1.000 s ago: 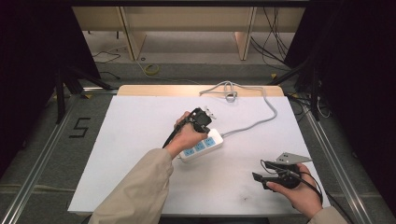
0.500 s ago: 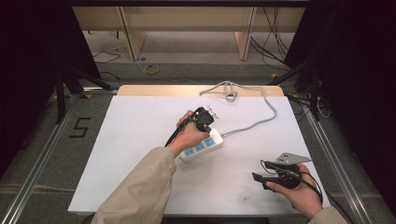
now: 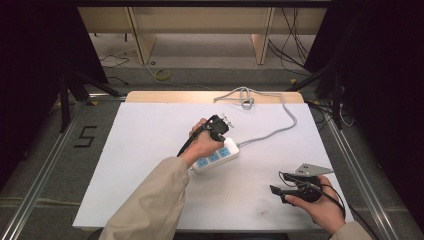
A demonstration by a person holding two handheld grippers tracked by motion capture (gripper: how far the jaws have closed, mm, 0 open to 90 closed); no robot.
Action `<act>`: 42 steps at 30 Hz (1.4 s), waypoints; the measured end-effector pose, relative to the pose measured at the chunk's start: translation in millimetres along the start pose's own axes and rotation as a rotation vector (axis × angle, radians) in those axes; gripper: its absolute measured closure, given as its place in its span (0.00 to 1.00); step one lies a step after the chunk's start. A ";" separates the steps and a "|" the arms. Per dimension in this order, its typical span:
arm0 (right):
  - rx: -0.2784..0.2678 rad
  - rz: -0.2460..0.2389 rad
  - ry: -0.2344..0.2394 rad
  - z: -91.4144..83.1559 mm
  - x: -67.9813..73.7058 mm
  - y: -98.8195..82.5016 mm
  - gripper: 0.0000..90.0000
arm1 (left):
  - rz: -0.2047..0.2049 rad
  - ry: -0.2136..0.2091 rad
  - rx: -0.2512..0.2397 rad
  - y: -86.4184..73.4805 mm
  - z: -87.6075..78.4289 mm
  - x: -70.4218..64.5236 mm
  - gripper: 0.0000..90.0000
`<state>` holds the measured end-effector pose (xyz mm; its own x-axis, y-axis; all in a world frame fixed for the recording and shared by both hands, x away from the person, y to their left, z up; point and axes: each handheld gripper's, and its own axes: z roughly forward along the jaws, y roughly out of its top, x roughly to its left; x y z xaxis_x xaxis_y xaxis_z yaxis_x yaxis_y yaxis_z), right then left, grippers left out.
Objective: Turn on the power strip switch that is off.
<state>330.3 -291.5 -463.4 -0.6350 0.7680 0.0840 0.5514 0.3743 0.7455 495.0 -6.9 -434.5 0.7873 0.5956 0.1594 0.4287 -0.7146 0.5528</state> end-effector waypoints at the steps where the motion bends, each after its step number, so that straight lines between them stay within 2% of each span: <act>1: 0.000 0.000 0.000 0.0 0.0 0.0 0.34 | -0.001 0.000 0.001 -0.1 0.4 0.0 1.00; 16: 0.002 0.000 0.004 0.3 0.2 -0.1 0.34 | 0.013 0.002 0.018 0.3 5.1 -1.5 1.00; 42: 0.009 -0.002 0.007 0.8 0.7 -0.4 0.34 | 0.007 -0.014 0.045 1.3 6.4 -1.0 1.00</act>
<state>330.1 -290.6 -464.2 -0.6395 0.7638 0.0873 0.5549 0.3801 0.7400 497.7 -10.8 -439.2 0.7962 0.5858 0.1516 0.4425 -0.7346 0.5144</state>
